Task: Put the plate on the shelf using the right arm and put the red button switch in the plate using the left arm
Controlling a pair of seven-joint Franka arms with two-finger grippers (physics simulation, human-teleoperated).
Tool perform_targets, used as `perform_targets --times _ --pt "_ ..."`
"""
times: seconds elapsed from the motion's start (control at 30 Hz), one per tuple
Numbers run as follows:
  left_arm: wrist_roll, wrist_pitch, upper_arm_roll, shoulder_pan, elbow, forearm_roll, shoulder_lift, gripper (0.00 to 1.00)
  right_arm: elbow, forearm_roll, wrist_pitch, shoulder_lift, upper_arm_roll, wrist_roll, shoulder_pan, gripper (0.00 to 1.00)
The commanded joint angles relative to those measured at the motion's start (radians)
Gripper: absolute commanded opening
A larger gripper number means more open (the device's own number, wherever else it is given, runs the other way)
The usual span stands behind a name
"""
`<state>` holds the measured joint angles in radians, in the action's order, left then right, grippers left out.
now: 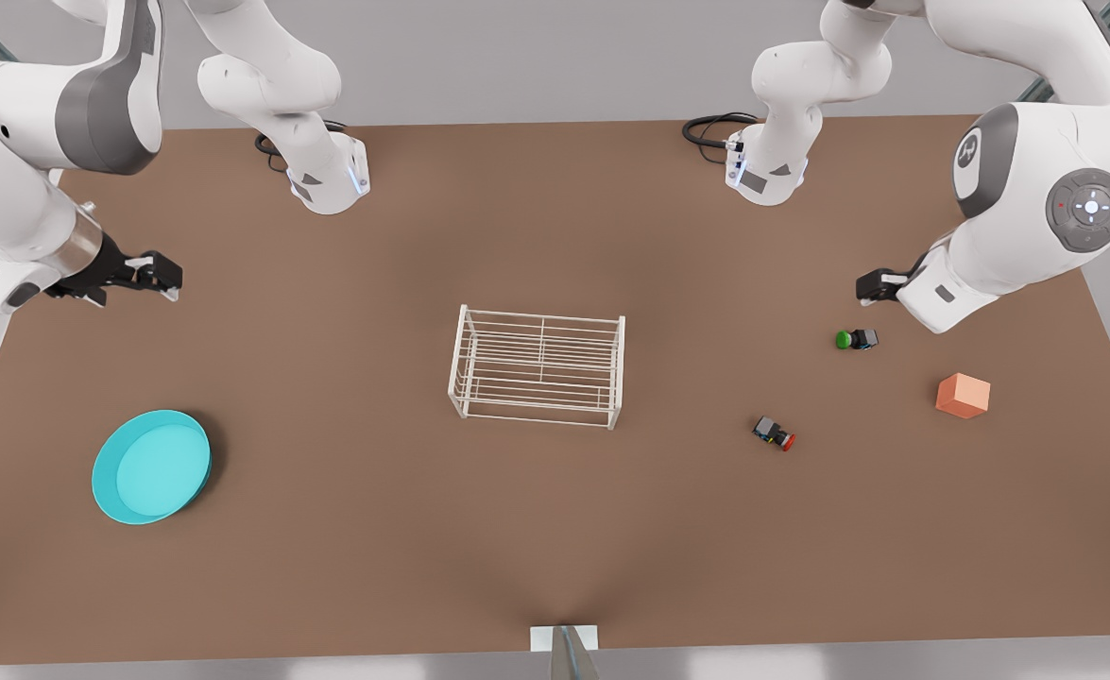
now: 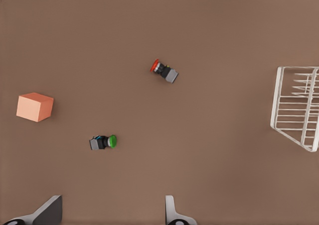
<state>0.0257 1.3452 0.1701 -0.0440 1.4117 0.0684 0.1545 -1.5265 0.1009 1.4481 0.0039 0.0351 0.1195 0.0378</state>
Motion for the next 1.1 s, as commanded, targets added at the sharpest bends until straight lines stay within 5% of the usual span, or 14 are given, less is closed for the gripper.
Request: perform_targets --times 0.0,0.07,0.17,0.37,0.6,1.07 --pt "0.025 0.002 0.000 0.000 0.000 0.001 -0.001 1.00 0.002 -0.006 0.014 0.002 0.006 0.034 0.008 1.00" --pt "0.025 0.003 0.000 0.000 0.000 0.001 0.000 1.00 0.008 -0.007 0.031 0.050 0.017 0.138 -0.021 1.00" --pt "0.025 0.003 0.000 0.000 0.000 -0.001 0.000 1.00 0.282 -0.058 0.078 0.427 0.029 0.406 -0.211 1.00" --pt "0.025 0.002 -0.001 -0.007 0.000 0.001 0.000 1.00 0.302 -0.213 0.402 0.688 0.029 0.650 -0.412 1.00" --pt "0.025 0.000 -0.001 -0.008 0.001 -0.001 0.000 1.00 0.287 -0.291 0.741 0.806 0.028 0.833 -0.489 1.00" --pt "0.025 -0.006 -0.001 -0.007 0.000 0.001 0.000 1.00 0.252 -0.438 0.744 0.915 0.029 0.824 -0.504 1.00"
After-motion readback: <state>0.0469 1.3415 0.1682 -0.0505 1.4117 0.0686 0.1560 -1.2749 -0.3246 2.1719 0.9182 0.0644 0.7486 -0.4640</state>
